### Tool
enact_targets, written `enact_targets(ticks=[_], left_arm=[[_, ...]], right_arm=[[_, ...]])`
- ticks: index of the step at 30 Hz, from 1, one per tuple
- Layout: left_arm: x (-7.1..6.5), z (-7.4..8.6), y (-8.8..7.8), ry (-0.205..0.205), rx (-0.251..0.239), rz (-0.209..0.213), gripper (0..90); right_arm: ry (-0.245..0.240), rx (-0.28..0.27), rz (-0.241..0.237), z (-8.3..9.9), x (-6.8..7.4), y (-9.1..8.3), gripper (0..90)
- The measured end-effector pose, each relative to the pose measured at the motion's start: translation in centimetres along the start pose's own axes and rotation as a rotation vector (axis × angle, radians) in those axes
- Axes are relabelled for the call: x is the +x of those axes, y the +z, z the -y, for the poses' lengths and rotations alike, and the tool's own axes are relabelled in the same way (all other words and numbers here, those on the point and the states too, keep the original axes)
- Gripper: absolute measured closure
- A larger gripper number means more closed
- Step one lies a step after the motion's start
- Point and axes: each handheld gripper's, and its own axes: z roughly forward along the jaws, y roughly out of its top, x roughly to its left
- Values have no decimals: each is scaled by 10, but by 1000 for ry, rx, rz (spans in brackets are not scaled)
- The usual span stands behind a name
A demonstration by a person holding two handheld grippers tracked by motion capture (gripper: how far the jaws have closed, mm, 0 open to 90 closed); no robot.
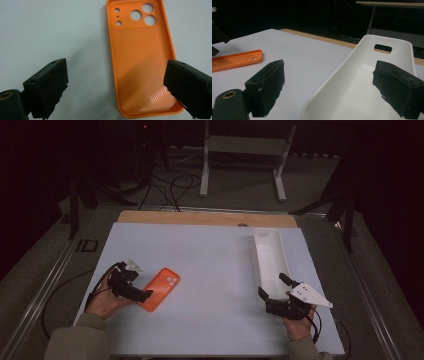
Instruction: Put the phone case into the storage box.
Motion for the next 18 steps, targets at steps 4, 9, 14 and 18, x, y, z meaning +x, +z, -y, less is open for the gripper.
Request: enact_targets(ticks=[4,9,14,18], left_arm=[[1,-1,1,-4,13,-3,92],[1,0,3,3,39,4,180],[2,1,4,7,63,30,366],[4,3,4,7,86,31,524]], right_arm=[[-1,-1,-1,-1,1,0,103],[-2,1,-2,0,1,0,104],[1,-3,2,0,0,0,104],[0,-3,3,0,0,0,104]])
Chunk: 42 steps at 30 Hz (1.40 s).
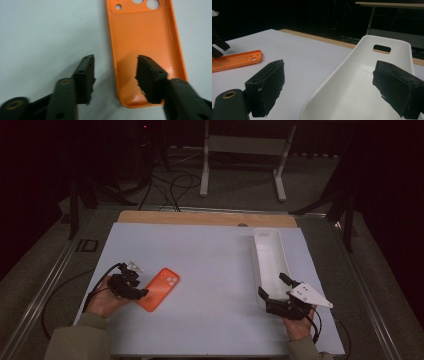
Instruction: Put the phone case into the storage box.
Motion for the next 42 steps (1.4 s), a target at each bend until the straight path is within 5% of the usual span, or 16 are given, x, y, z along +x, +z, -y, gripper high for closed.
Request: enact_targets(ticks=[8,15,33,42], left_arm=[[3,3,3,-2,43,20,755],[2,2,8,-4,61,25,854],[3,0,8,-40,62,45,900],[4,1,-3,-64,-14,43,900]], right_arm=[[1,-2,0,0,-1,0,104],[3,-1,0,0,-1,0,104],[2,-1,2,0,-1,0,105],[1,2,1,1,-1,1,105]])
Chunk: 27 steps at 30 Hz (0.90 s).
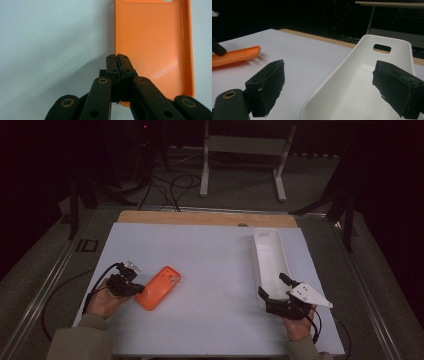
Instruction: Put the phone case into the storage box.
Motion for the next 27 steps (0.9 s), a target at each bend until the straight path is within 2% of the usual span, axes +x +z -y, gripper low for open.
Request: enact_targets(ticks=[16,19,27], left_arm=[[-4,1,-11,-20,-87,16,898],[-6,1,-13,-21,-102,17,898],[-9,2,-17,-24,-137,12,899]], right_arm=[[18,6,-2,0,-2,1,106],[41,2,-10,0,-2,1,106],[33,6,-10,1,-3,1,106]])
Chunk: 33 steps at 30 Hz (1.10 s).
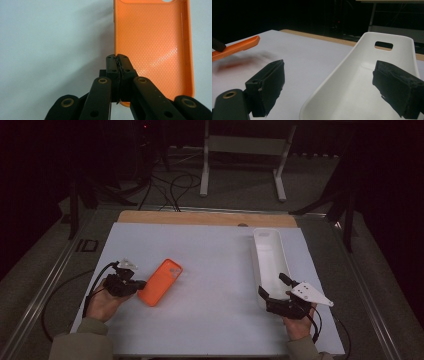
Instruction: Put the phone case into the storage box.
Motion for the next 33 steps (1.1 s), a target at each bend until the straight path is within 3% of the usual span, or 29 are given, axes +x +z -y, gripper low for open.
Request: enact_targets(ticks=[22,33], left_arm=[[-6,1,-7,0,-57,-26,898],[-13,-2,-7,-20,-112,-36,898]], right_arm=[[6,8,-2,1,0,1,106],[15,6,-2,1,0,1,106]])
